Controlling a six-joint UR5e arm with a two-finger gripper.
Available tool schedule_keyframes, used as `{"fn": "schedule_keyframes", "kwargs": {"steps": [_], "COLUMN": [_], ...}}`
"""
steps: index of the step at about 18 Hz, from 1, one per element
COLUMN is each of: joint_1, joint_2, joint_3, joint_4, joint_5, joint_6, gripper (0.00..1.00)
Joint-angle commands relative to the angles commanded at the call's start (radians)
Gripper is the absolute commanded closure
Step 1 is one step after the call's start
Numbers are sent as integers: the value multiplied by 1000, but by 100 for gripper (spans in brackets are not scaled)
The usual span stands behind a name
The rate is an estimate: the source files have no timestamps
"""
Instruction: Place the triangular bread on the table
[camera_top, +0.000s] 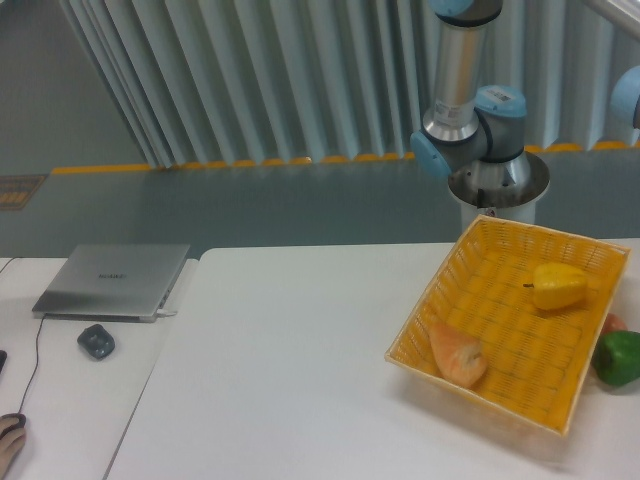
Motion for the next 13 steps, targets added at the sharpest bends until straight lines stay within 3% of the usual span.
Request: {"fn": "schedule_keyframes", "kwargs": {"steps": [8,13], "joint_1": [-51,-48], "joint_2": [34,35], "joint_3": [-8,-49], "joint_4": [0,5], "joint_5": [-2,-72], "joint_6": [3,-40], "gripper": [0,0]}}
